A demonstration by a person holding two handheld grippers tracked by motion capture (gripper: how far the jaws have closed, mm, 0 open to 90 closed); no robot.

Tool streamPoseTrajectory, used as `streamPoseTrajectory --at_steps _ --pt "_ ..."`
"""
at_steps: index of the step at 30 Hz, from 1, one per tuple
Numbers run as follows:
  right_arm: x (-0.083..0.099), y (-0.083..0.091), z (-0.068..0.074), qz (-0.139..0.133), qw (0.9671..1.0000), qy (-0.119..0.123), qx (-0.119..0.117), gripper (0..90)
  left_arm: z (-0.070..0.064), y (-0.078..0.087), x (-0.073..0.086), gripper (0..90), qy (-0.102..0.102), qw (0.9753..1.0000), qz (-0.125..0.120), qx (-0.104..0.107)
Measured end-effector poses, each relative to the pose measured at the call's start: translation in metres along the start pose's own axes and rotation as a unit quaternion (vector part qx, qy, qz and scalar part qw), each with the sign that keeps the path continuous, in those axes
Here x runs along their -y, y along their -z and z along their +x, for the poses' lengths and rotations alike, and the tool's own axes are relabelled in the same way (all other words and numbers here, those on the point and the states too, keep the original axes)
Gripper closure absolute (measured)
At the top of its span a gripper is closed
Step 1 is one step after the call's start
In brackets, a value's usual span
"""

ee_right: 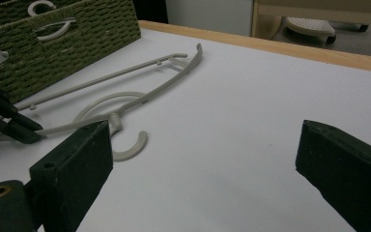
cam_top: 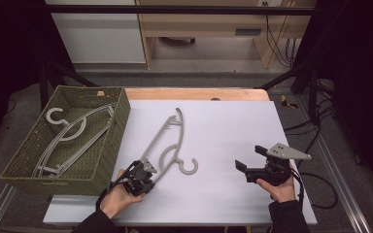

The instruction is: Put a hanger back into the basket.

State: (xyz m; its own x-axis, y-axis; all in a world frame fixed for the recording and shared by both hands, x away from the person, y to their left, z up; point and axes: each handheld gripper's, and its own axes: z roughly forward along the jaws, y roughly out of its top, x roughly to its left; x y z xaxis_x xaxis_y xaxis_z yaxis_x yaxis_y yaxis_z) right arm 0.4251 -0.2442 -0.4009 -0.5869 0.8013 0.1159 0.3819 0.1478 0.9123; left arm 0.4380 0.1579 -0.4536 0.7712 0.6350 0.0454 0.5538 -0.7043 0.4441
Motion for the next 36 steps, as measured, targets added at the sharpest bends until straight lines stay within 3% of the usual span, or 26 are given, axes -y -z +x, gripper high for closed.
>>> streamPoseTrajectory --at_steps 5,10,19,36 --pt "0.0 0.0 -0.001 0.0 1.0 0.0 0.001 6.0 -0.002 0.002 0.002 82.0 -0.013 0.9998 -0.008 -0.01" --pt "0.0 0.0 -0.001 0.0 1.0 0.001 0.001 5.9 -0.002 0.012 0.004 82.2 -0.013 0.9992 -0.036 -0.013" --pt "0.0 0.001 -0.001 0.0 1.0 0.0 0.001 5.5 -0.005 0.027 0.004 82.2 -0.017 0.9977 -0.065 -0.01" --pt "0.0 0.004 -0.003 -0.005 0.9999 -0.003 0.011 4.0 -0.009 0.07 0.003 82.2 -0.026 0.9922 -0.122 0.0"
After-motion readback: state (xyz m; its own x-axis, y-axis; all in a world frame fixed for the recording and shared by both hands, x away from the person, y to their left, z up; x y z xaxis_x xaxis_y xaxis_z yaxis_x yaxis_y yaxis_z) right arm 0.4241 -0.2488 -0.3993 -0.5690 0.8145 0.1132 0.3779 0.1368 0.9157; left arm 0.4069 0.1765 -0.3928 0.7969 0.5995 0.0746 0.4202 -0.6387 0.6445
